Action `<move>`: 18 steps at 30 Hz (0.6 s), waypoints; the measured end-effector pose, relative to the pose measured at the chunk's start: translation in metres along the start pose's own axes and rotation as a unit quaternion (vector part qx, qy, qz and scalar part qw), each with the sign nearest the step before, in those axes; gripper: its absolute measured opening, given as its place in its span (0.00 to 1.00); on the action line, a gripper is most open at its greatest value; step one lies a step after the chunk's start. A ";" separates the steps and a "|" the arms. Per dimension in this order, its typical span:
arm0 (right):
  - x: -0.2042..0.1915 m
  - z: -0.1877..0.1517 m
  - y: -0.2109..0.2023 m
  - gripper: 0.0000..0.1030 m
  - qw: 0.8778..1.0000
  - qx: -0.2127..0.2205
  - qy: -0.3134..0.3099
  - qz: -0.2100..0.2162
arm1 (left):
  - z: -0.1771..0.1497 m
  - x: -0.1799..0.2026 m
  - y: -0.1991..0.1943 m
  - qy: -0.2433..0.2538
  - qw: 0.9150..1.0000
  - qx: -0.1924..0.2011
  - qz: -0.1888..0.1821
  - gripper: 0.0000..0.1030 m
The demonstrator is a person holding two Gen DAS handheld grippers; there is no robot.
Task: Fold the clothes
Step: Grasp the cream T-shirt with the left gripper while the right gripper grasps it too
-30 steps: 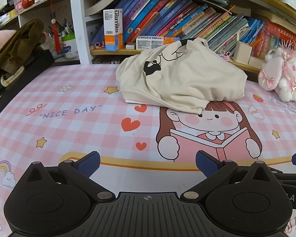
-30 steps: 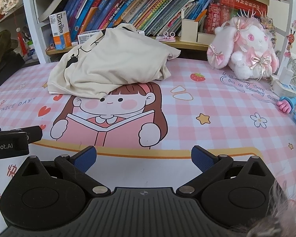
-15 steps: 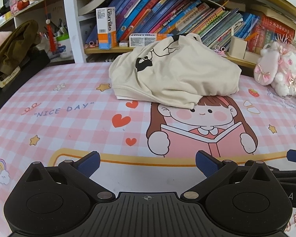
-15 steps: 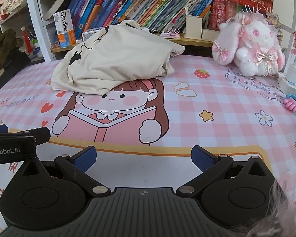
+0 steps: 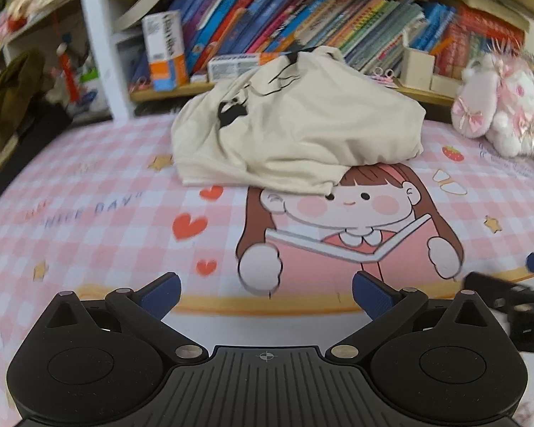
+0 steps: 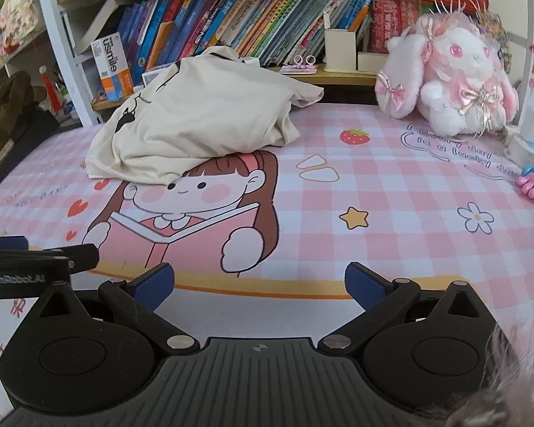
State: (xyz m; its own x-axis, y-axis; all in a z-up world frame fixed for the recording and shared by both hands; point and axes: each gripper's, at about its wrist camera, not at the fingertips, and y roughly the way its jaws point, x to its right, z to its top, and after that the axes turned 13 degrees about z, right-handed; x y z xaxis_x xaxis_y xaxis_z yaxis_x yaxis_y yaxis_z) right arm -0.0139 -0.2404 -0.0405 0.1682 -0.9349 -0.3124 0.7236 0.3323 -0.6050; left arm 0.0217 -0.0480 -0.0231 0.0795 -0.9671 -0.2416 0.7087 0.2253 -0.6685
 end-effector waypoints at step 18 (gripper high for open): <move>0.036 0.000 -0.015 0.91 0.998 -0.015 0.047 0.048 | 0.082 0.056 0.087 0.085 0.994 0.056 0.033 0.50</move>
